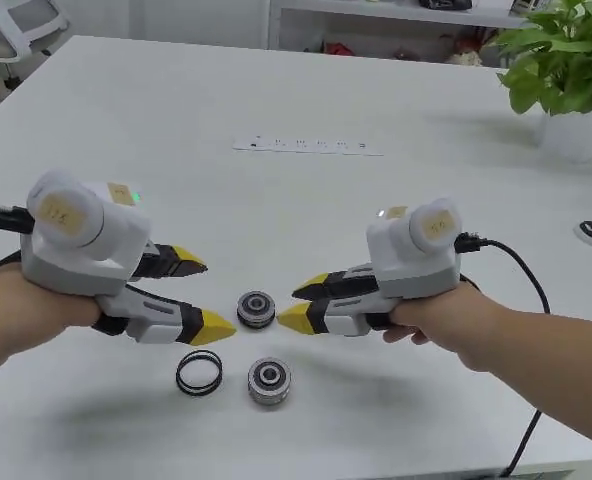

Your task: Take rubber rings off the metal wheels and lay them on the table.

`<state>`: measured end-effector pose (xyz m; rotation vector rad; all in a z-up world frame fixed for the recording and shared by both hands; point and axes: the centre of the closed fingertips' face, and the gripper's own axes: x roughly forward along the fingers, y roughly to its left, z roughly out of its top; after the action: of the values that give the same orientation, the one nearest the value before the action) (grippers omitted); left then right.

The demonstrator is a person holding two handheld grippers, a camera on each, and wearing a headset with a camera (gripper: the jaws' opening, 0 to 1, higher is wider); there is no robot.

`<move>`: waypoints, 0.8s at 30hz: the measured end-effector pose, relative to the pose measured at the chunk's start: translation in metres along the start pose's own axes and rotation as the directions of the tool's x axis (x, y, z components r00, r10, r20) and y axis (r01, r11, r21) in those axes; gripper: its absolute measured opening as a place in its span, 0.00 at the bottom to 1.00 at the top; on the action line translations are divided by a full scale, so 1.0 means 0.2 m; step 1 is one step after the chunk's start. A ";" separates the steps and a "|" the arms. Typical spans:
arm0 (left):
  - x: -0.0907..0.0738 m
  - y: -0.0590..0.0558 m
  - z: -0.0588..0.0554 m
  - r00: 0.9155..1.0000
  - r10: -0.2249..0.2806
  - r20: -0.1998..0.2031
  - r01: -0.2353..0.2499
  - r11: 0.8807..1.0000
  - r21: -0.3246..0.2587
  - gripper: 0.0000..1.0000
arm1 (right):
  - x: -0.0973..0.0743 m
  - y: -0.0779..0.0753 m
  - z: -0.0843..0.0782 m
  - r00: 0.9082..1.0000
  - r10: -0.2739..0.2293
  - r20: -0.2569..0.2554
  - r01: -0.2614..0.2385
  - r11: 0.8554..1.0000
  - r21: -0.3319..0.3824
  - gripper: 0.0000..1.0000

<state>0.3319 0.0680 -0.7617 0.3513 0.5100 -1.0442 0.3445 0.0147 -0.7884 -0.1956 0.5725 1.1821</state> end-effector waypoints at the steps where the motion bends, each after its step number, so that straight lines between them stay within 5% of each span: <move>1: 0.00 0.00 0.00 1.000 -0.001 0.001 0.001 1.000 -0.002 0.53 | 0.00 0.00 0.00 1.000 0.000 0.000 0.000 1.000 0.001 0.25; 24: 0.11 0.00 -0.02 1.000 -0.029 -0.001 0.029 0.999 -0.024 0.42 | 0.09 0.00 -0.05 1.000 0.018 -0.017 -0.018 1.000 0.011 0.22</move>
<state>0.3402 0.0535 -0.7776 0.3239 0.5301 -1.0654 0.3455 0.0257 -0.8057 -0.1917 0.5969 1.1957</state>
